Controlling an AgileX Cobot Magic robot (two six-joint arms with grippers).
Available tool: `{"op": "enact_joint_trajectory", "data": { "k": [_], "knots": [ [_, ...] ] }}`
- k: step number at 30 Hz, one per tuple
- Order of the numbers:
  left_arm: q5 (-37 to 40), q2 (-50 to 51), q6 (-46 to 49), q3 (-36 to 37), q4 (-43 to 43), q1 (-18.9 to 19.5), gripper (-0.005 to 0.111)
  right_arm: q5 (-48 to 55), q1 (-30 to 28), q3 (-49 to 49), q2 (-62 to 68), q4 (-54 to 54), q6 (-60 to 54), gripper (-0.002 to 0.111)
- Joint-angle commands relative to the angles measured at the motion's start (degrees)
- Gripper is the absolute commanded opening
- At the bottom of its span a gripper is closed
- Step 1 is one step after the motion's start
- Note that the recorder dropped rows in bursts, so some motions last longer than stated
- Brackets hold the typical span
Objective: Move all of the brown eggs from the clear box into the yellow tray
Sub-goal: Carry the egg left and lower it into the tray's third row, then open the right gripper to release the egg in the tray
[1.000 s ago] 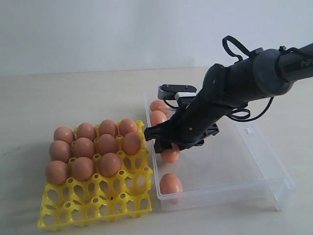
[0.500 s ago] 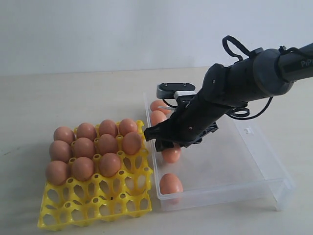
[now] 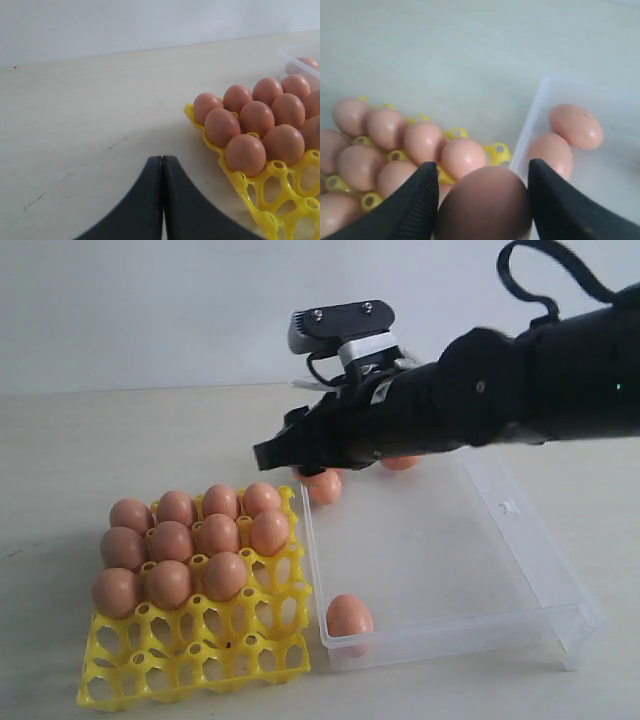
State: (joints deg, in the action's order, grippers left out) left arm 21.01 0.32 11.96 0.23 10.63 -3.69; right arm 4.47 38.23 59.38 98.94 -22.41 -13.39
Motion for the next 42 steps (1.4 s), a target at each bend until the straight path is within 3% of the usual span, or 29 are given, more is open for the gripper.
{"op": "enact_joint_trajectory", "data": {
  "k": [1, 7, 42],
  "knots": [
    [-0.6, -0.3, -0.2, -0.2, 0.1, -0.2, 0.0, -17.1, 7.2, -6.3, 0.2, 0.3, 4.3, 0.0],
    [-0.6, -0.3, -0.2, -0.2, 0.1, -0.2, 0.0, -24.8, 9.7, -7.0, 6.8, 0.4, 8.2, 0.0],
    [-0.6, -0.3, -0.2, -0.2, 0.1, -0.2, 0.0, -21.7, 10.1, -7.0, 11.2, -1.0, 10.1, 0.0]
  ]
}}
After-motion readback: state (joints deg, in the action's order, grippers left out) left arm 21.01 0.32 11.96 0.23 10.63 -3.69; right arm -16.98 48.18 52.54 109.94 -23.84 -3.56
